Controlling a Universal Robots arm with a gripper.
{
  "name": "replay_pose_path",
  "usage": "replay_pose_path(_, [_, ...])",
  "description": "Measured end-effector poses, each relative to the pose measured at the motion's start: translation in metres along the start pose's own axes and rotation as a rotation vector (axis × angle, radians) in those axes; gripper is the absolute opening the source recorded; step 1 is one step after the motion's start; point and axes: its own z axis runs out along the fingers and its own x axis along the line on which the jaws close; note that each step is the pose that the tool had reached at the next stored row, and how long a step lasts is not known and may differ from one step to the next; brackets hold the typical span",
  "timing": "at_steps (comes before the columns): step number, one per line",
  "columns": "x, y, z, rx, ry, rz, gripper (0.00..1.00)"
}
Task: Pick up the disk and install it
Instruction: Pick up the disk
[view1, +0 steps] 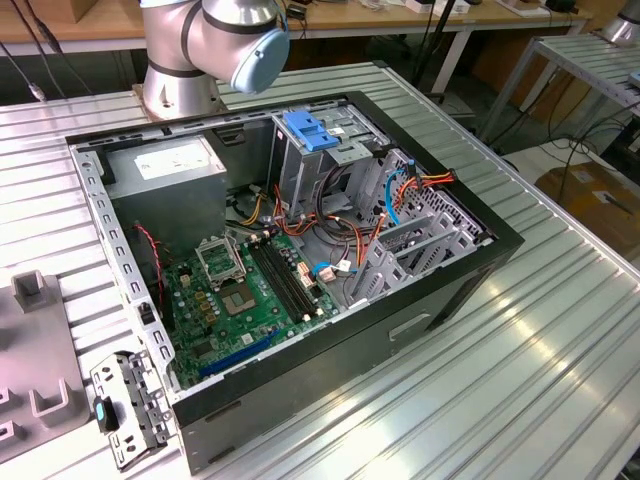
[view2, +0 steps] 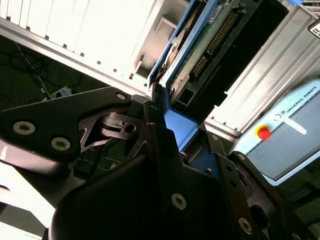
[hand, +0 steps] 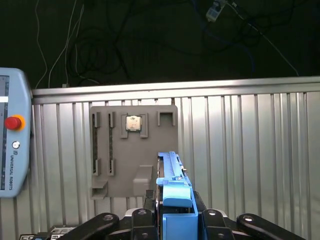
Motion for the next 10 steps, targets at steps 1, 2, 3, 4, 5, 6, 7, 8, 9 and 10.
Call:
replay_pose_path(1, [-0.0002, -0.0032, 0.0, 0.0, 0.0, 0.0, 0.37])
replay_pose_path(2, [-0.0003, -0.0046, 0.0, 0.0, 0.0, 0.0, 0.37])
replay_pose_path(3, [-0.0003, -0.0064, 0.0, 0.0, 0.0, 0.0, 0.37])
replay_pose_path(4, [-0.0005, -0.0098, 0.0, 0.0, 0.0, 0.0, 0.37])
replay_pose_path(5, [-0.0006, -0.0124, 0.0, -0.0001, 0.0, 0.0, 0.37])
replay_pose_path(6, [-0.0008, -0.0155, 0.0, 0.0, 0.0, 0.0, 0.37])
replay_pose_path(7, [-0.0009, -0.0181, 0.0, 0.0, 0.0, 0.0, 0.37])
replay_pose_path(8, [-0.001, -0.0198, 0.0, 0.0, 0.0, 0.0, 0.37])
replay_pose_path(9, [-0.0011, -0.022, -0.0001, -0.0001, 0.0, 0.0, 0.37])
replay_pose_path(10, [-0.0012, -0.024, 0.0, 0.0, 0.0, 0.0, 0.37])
